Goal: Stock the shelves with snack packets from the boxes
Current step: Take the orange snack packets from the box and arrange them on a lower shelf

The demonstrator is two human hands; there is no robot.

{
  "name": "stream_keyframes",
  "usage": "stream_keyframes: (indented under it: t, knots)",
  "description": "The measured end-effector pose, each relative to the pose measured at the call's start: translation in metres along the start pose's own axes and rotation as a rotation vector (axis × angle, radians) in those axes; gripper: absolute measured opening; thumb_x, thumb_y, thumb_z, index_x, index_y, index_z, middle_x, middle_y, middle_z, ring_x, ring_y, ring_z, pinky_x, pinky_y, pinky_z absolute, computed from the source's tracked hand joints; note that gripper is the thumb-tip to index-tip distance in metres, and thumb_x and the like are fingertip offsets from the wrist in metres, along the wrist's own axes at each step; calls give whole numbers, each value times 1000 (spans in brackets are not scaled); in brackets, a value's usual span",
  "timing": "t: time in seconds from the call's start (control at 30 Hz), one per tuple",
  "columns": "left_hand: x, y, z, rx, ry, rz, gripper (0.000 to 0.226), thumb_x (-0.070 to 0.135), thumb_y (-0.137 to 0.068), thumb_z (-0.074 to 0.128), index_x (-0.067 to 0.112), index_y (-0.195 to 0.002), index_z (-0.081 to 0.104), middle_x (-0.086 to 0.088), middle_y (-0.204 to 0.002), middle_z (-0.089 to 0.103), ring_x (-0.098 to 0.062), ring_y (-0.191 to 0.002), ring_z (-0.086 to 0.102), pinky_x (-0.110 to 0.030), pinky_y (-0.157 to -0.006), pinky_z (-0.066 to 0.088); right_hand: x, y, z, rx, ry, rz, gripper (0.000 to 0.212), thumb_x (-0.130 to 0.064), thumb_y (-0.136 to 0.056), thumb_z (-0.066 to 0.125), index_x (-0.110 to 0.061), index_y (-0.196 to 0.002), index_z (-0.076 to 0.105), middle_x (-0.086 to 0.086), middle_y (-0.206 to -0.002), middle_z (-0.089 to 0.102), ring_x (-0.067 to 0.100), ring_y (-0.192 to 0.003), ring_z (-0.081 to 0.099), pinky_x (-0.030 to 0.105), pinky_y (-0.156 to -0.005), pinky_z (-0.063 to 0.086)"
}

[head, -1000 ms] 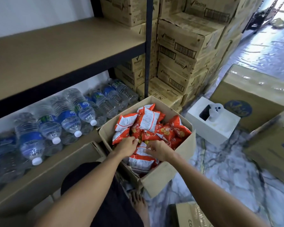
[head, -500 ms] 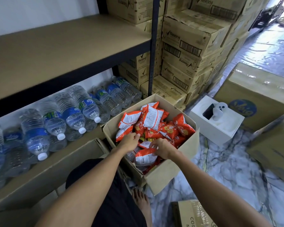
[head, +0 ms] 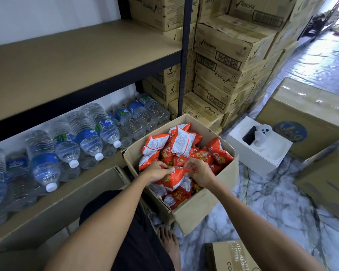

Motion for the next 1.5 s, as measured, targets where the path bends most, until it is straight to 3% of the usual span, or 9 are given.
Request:
stream_keyframes:
  t: [0.13,0.27,0.33,0.63,0.8,0.97,1.07,1.17,1.5]
  knots:
    - [1,-4,-9,65,34,27,45,35,-75,86,18,-111,65,-6,-115,67,-19,-103,65,-34,-91,54,-2,1,4,-41,20,0,53,-12,-82,80,-23,-128,58,-2,-115,61,13,-105,59,14,-78,46]
    - [4,0,-16,110,74,42,55,24,-73,88,16,-120,60,-4,-107,65,-20,-103,64,-40,-99,51,1,2,11,-128,-168,81,68,-11,-82,78,-26,-141,46,-4,-124,58,14,-113,59,29,-91,55]
    - [6,2,-16,126,71,44,68,21,-72,89,11,-130,56,-5,-108,63,-21,-105,63,-40,-100,50,4,2,11,-133,-291,137,62,-11,-84,75,-24,-139,49,2,-121,63,19,-109,64,43,-95,56]
    - [2,3,0,8,-22,-19,57,37,-70,88,14,-117,66,0,-112,70,-18,-103,66,-38,-99,52,5,2,4,-74,-301,101,43,-28,-87,76,-23,-126,59,3,-123,65,20,-106,68,45,-89,59]
    - [2,5,-4,59,-10,-30,59,41,-73,86,18,-116,53,-1,-115,61,-19,-105,60,-35,-91,50,5,4,-2,-13,-359,158,44,-31,-87,76,-24,-125,56,-3,-112,68,14,-100,69,32,-81,61]
    - [5,6,-17,173,75,5,77,45,-65,90,17,-123,48,-1,-121,59,-20,-110,59,-36,-94,49,20,0,-23,175,-370,238,50,-45,-85,75,-22,-125,58,-12,-98,69,8,-93,67,38,-89,58]
    - [6,4,-21,203,107,24,92,58,-53,90,18,-128,54,3,-123,65,-17,-108,63,-39,-98,51,18,-1,-29,215,-349,233,42,-40,-88,74,-21,-122,59,-7,-100,69,4,-88,66,27,-74,56]
    - [9,10,-31,312,146,32,68,39,-68,89,14,-122,56,3,-113,64,-15,-100,61,-31,-92,49,17,-7,-37,280,-333,251,39,-39,-91,71,-21,-123,58,-1,-110,68,5,-88,64,23,-68,55]
    - [7,31,-71,663,176,14,56,34,-75,85,8,-115,55,-13,-117,64,-32,-105,64,-40,-88,52,0,-74,-9,312,-260,379,83,-51,-89,68,-13,-154,32,15,-153,43,33,-138,44,44,-110,42]
Point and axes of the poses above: each hand's wrist, its own y-axis away from the middle knuckle, its own z-axis out of the palm, x = y × z, the point moved 10 cm from there along -y, towards the middle knuckle
